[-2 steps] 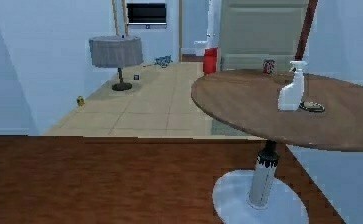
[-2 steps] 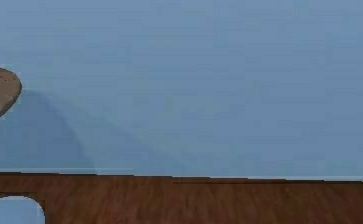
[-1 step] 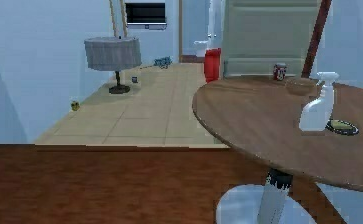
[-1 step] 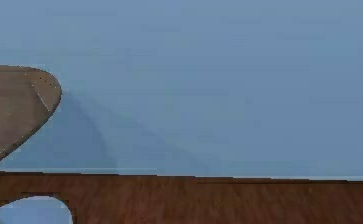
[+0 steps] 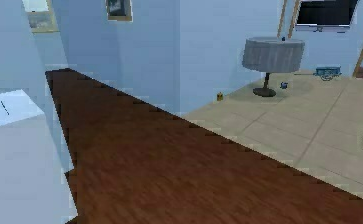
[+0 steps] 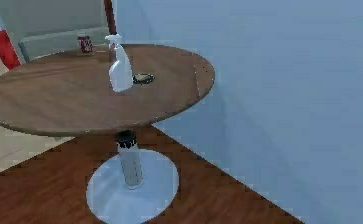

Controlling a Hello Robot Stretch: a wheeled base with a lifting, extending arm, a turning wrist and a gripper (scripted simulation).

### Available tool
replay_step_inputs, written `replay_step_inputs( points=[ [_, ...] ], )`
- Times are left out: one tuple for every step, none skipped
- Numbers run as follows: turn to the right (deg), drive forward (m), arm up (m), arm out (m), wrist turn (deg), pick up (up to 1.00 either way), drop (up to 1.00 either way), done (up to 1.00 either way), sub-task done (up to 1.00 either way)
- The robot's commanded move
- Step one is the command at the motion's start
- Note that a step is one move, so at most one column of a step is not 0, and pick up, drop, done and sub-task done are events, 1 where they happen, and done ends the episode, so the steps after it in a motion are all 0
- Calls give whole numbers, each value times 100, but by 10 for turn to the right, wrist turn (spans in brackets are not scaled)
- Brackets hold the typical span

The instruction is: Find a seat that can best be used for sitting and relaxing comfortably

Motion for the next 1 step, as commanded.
replay_step_inputs(
  points=[
    [0,85,0,0,0,0,0,0,0]
  ],
)
